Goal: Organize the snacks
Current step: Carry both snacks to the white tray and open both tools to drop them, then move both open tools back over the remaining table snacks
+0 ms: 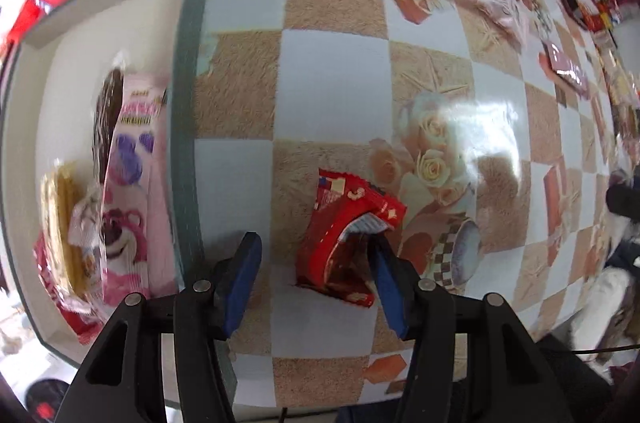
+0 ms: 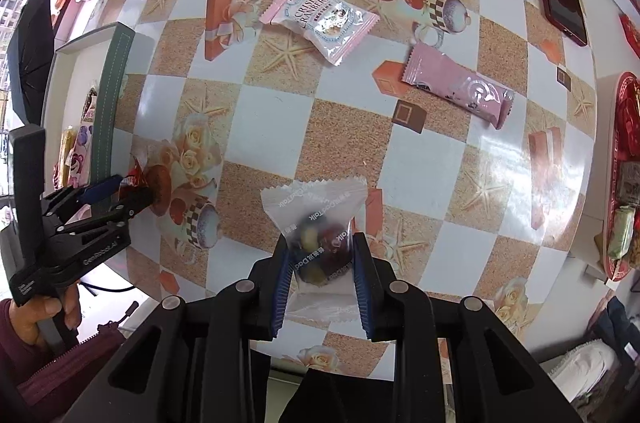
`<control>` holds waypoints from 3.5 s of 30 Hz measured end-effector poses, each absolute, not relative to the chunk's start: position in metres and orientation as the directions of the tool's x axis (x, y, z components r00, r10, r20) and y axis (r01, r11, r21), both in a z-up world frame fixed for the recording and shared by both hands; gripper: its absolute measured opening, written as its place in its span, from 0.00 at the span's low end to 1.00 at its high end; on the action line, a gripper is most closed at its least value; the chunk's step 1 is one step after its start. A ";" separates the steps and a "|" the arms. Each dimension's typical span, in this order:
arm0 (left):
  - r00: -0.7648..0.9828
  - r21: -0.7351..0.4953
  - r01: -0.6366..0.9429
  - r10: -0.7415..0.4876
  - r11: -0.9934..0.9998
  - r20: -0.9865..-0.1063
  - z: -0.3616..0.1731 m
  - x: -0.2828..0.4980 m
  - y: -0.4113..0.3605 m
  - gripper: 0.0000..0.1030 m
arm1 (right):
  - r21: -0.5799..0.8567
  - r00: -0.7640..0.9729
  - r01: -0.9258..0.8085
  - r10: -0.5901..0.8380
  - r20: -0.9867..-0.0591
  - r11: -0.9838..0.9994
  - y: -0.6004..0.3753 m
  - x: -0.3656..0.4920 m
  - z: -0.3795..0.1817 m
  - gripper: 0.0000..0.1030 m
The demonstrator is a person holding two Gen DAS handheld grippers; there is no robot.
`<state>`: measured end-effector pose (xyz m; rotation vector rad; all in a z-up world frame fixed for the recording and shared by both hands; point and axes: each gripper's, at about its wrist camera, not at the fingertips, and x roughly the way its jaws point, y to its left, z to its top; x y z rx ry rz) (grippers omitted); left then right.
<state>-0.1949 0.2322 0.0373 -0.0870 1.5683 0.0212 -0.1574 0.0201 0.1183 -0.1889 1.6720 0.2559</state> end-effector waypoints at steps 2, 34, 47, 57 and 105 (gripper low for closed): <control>0.020 -0.027 -0.024 -0.026 0.999 -0.999 0.039 -0.195 0.223 0.42 | 0.055 -0.117 -0.276 0.024 -0.993 0.960 0.021 -0.157 0.118 0.29; 0.190 -0.067 -0.462 0.025 0.884 -0.981 0.116 -0.211 0.389 0.27 | 0.239 -0.137 -0.576 0.196 -0.971 0.781 0.292 -0.110 0.146 0.29; 0.108 0.025 -0.365 0.068 0.931 -0.992 0.100 -0.214 0.360 0.78 | 0.178 -0.133 -0.541 0.126 -0.983 0.822 0.266 -0.099 0.120 1.00; 0.071 -0.002 -0.156 0.009 0.988 -0.997 0.108 -0.198 0.288 0.78 | 0.075 -0.262 -0.162 0.030 -0.965 0.984 0.054 -0.124 0.059 1.00; 0.168 0.117 -0.136 0.140 0.984 -0.976 0.034 0.016 0.093 0.78 | -0.025 -0.054 0.181 -0.015 -0.998 0.983 -0.169 -0.102 0.094 1.00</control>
